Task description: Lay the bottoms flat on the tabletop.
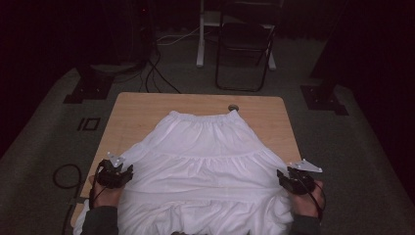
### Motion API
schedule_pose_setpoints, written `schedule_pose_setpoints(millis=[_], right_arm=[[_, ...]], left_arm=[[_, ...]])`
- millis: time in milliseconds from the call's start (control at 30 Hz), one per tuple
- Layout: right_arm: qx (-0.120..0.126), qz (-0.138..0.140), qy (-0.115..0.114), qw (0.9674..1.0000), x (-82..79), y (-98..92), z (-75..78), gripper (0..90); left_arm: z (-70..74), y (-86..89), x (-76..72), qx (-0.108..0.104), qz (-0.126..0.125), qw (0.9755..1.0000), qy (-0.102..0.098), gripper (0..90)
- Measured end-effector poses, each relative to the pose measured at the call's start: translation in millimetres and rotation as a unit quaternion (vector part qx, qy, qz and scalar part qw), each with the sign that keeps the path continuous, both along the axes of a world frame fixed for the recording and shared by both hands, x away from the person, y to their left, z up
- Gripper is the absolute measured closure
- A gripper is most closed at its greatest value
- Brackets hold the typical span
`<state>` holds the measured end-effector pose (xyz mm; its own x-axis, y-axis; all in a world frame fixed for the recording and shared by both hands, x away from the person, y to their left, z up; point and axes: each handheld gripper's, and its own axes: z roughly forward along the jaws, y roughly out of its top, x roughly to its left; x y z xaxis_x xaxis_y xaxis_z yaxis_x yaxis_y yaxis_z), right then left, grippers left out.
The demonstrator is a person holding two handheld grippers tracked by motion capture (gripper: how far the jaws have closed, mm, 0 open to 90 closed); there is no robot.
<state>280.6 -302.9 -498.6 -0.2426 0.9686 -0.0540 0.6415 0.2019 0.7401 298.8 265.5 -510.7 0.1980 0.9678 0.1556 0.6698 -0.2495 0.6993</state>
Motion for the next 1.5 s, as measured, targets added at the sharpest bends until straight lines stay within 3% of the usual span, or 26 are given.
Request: schedule_pose_setpoints(millis=[200, 333, 433, 533, 633, 700, 733, 800, 900, 1067, 1267, 1367, 1500], right_arm=[[-0.002, 0.025, 0.005, 0.9997, 16.3, 22.5, 3.7, 53.6], [-0.004, 0.031, 0.013, 0.9994, 29.0, 29.2, 0.0, 52.8], [-0.006, 0.024, 0.036, 0.9990, 39.1, 28.7, -12.4, 52.3], [-0.014, 0.023, 0.060, 0.9978, 42.5, 28.4, -25.4, 52.1], [-0.015, 0.021, 0.076, 0.9968, 41.7, 27.3, -34.9, 54.6], [0.008, 0.026, 0.077, 0.9967, 39.3, 22.8, -36.3, 59.4], [0.012, 0.031, 0.079, 0.9963, 37.9, 21.1, -36.3, 64.8], [0.004, 0.033, 0.080, 0.9962, 33.8, 19.1, -35.6, 76.2], [0.003, 0.032, 0.079, 0.9963, 26.7, 15.2, -35.9, 86.1], [0.006, 0.032, 0.083, 0.9960, 11.6, 7.3, -35.8, 87.7], [0.012, 0.035, 0.088, 0.9955, -18.7, -0.4, -36.0, 87.7], [0.013, 0.043, 0.099, 0.9941, -37.9, -6.8, -34.9, 87.7], [0.018, 0.050, 0.114, 0.9921, -48.7, -11.2, -33.3, 87.4]], left_arm=[[7.6, -25.6, 8.7, -0.004, -0.032, 0.9995, -0.008, 50.5], [-2.8, -27.0, 20.1, -0.003, -0.023, 0.9997, 0.011, 50.0], [-15.9, -17.6, 23.3, -0.002, -0.006, 0.9996, 0.027, 49.6], [-24.6, -8.1, 19.5, -0.014, 0.000, 0.9994, 0.032, 49.6], [-28.5, 0.1, 15.0, -0.059, 0.002, 0.9979, 0.029, 49.5], [-30.6, 1.8, 10.1, -0.070, 0.000, 0.9973, 0.019, 53.2], [-30.9, 1.7, 6.8, -0.071, -0.007, 0.9974, 0.016, 60.1], [-30.5, 1.2, 1.4, -0.071, -0.017, 0.9972, 0.017, 76.0], [-30.4, 3.7, -5.8, -0.076, -0.021, 0.9966, 0.022, 88.0], [-28.9, 10.4, -20.3, -0.074, -0.026, 0.9964, 0.031, 88.6], [-28.1, 15.6, -51.0, -0.084, -0.020, 0.9954, 0.042, 88.6], [-27.0, 14.3, -66.9, -0.081, -0.021, 0.9953, 0.050, 88.5], [-25.3, 11.6, -84.4, -0.074, -0.022, 0.9952, 0.060, 88.4]])
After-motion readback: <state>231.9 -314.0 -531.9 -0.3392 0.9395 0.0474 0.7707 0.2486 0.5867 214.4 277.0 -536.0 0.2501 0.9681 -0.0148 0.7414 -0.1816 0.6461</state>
